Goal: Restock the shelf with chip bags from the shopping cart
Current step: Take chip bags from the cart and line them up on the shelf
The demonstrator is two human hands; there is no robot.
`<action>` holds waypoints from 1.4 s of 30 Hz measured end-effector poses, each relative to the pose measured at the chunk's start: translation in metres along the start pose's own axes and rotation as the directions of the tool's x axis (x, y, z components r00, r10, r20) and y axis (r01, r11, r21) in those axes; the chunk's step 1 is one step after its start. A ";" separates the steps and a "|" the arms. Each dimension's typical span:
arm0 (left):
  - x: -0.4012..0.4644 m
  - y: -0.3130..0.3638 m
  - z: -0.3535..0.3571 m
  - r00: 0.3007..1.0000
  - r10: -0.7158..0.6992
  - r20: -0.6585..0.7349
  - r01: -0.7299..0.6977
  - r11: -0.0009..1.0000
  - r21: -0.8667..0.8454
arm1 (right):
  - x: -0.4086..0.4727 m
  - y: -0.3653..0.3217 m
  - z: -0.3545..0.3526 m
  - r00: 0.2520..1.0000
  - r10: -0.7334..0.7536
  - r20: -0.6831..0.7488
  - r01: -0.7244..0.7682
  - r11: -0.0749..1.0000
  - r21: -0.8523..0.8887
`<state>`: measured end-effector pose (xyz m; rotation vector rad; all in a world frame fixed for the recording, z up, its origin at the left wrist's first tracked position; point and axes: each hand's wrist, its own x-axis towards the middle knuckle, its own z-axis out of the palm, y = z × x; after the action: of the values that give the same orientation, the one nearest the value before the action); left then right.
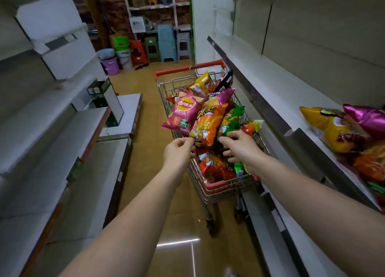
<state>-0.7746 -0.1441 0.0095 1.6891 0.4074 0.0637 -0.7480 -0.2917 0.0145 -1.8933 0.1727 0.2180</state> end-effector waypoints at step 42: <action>0.318 0.015 0.063 0.802 -0.305 0.514 0.234 0.951 0.200 | 0.270 -0.032 0.013 0.962 0.097 -0.256 -0.021 0.959 0.284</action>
<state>-0.4568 -0.1090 -0.0471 1.6707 0.2203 -0.6559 -0.4794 -0.2721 -0.0239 -1.6299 0.4228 -0.0242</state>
